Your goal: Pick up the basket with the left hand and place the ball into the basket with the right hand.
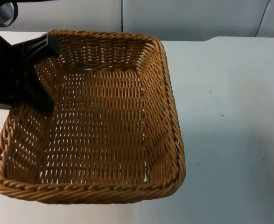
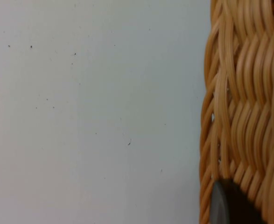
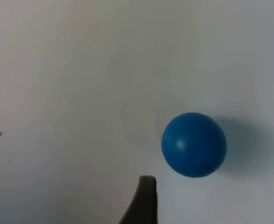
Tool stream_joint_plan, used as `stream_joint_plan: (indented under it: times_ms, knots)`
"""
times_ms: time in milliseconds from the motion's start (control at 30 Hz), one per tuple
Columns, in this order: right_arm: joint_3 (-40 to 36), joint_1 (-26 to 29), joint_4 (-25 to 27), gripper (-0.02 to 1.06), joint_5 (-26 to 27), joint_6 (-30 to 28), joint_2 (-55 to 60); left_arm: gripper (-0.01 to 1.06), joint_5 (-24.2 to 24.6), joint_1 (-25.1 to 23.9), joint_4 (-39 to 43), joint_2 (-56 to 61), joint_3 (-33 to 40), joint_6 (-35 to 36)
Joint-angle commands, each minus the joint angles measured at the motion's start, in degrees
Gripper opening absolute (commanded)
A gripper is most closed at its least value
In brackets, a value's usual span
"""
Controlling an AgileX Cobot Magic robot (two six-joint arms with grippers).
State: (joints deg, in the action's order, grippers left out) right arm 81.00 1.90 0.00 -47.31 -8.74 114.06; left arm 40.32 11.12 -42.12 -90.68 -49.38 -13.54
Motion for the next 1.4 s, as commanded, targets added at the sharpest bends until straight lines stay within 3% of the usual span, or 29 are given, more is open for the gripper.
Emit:
stream_joint_plan:
  times_ms: [0,300,833,1033,1200,1367]
  knots:
    - [0.48,0.24,0.33,0.76,1.25,-0.51,1.65,0.0,-0.53,-0.12,-0.87,0.7,0.17,-0.02]
    - [0.48,0.24,3.3,0.76,5.28,-2.19,6.3,0.0,-1.04,-0.12,-0.87,0.63,0.17,-0.02]
    - [0.61,0.24,3.16,0.76,9.21,-2.19,10.82,0.0,-0.16,-0.12,-0.87,0.63,0.17,-0.02]
    - [0.61,0.24,2.92,0.61,9.47,-1.84,11.78,0.0,-0.16,-0.12,-0.87,0.63,0.17,-0.02]
    - [0.61,0.24,2.81,0.55,9.36,-1.27,12.65,0.0,-0.16,-0.12,-0.87,0.63,0.17,-0.02]
    - [0.61,0.24,1.41,0.32,9.82,0.9,12.92,0.0,-0.16,-0.12,-0.87,0.63,0.17,-0.02]
